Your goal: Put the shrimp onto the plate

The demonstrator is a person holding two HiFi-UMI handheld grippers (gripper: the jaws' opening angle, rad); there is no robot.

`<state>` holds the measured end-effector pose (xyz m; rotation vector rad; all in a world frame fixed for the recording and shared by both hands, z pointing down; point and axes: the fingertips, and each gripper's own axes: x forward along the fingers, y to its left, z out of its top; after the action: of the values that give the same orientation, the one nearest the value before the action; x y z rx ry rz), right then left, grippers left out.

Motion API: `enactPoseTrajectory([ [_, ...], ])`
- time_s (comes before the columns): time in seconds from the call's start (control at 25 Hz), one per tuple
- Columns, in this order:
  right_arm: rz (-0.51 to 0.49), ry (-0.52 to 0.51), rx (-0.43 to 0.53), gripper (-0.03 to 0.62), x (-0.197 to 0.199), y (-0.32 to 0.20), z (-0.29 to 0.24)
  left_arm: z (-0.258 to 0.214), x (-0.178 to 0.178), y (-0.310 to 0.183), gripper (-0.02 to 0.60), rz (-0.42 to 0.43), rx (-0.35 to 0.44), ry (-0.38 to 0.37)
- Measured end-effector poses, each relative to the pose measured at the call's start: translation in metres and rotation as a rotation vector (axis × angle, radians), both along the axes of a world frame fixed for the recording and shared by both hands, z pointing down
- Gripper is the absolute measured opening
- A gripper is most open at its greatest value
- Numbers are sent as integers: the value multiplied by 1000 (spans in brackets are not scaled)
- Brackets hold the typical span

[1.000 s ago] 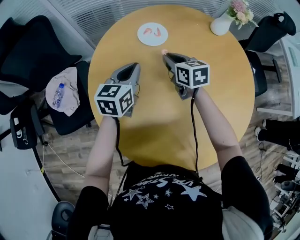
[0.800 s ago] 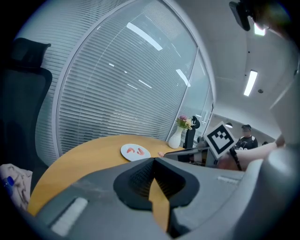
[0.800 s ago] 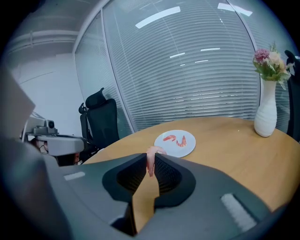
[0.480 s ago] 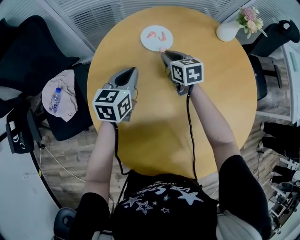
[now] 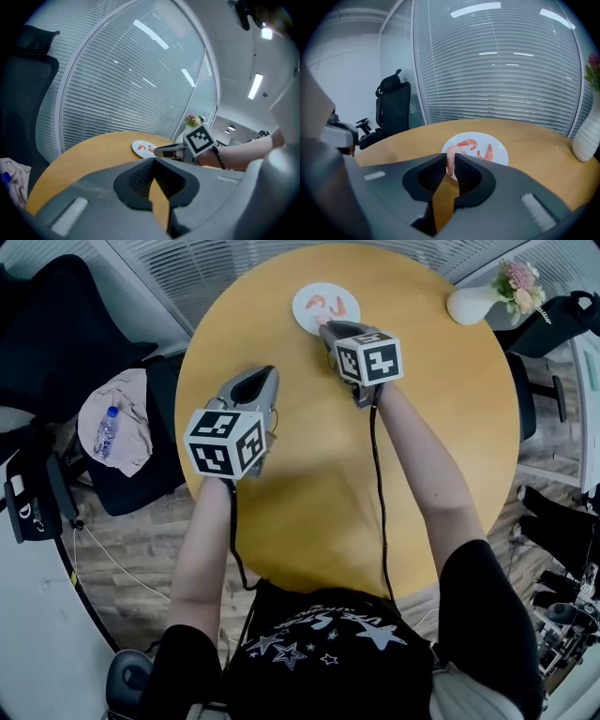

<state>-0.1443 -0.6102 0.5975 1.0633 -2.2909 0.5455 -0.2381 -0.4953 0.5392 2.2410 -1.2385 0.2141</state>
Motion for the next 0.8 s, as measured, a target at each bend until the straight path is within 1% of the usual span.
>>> enactPoseTrajectory([
  [0.2, 10, 68, -5, 57, 2, -10, 14, 4, -4, -2, 2, -6, -4, 10],
  [0.28, 20, 89, -19, 57, 4, -14, 19, 6, -5, -3, 2, -5, -2, -2],
  [0.44, 32, 99, -36, 57, 5, -19, 27, 13, -4, -3, 2, 11, 10, -50],
  [0.68, 6, 174, -36, 57, 4, -25, 35, 17, -2, -6, 2, 19, 13, -54],
  [0.8, 4, 184, -36, 57, 4, -28, 37, 20, 0, -7, 2, 17, 8, -57],
])
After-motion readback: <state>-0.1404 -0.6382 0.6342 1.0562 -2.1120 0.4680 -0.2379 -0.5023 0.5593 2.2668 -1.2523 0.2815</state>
